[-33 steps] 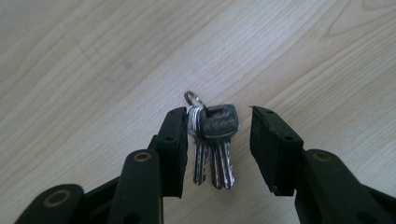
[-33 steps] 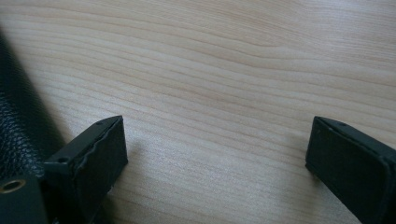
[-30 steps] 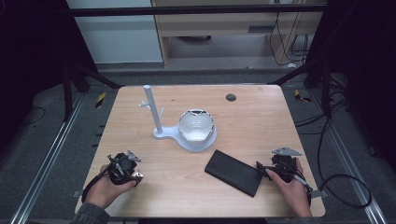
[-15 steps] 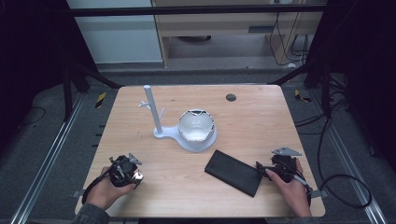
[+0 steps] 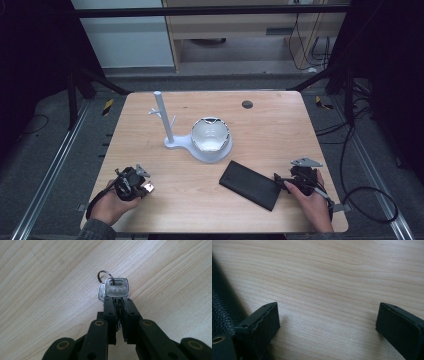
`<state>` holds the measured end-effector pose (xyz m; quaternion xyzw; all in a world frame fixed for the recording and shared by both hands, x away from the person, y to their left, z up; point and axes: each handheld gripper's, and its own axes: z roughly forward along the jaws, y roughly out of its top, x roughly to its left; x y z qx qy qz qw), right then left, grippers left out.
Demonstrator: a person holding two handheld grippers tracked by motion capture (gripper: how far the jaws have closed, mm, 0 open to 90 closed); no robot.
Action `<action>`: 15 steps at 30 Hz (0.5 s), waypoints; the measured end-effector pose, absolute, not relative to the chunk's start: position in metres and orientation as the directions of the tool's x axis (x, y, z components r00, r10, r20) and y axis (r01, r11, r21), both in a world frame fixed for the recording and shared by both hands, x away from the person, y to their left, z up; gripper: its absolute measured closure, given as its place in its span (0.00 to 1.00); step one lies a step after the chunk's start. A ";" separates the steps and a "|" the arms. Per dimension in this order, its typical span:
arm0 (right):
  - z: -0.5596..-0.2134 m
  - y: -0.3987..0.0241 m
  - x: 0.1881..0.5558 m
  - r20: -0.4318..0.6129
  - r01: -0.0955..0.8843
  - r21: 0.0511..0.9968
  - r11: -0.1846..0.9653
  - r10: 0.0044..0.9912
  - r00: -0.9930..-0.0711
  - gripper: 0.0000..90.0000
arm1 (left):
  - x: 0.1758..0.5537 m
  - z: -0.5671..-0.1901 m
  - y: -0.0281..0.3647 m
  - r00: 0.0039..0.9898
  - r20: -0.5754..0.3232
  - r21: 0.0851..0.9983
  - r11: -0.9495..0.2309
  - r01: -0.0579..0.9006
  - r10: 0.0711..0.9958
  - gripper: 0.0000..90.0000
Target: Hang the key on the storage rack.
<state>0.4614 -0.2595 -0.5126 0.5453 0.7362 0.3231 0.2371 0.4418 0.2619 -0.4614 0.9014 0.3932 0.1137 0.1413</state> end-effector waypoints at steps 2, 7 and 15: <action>-0.513 -0.260 0.461 0.000 0.648 0.735 0.199 0.956 -0.294 0.06 | 0.442 -0.461 0.262 0.668 0.092 0.343 -0.653 0.675 0.739 0.93; -0.513 -0.259 0.461 0.000 0.649 0.734 0.199 0.956 -0.293 0.06 | 0.447 -0.460 0.267 0.653 0.090 0.352 -0.637 0.686 0.752 0.93; -0.513 -0.259 0.461 0.002 0.648 0.735 0.197 0.956 -0.294 0.06 | 0.446 -0.461 0.270 0.645 0.103 0.363 -0.633 0.684 0.757 0.84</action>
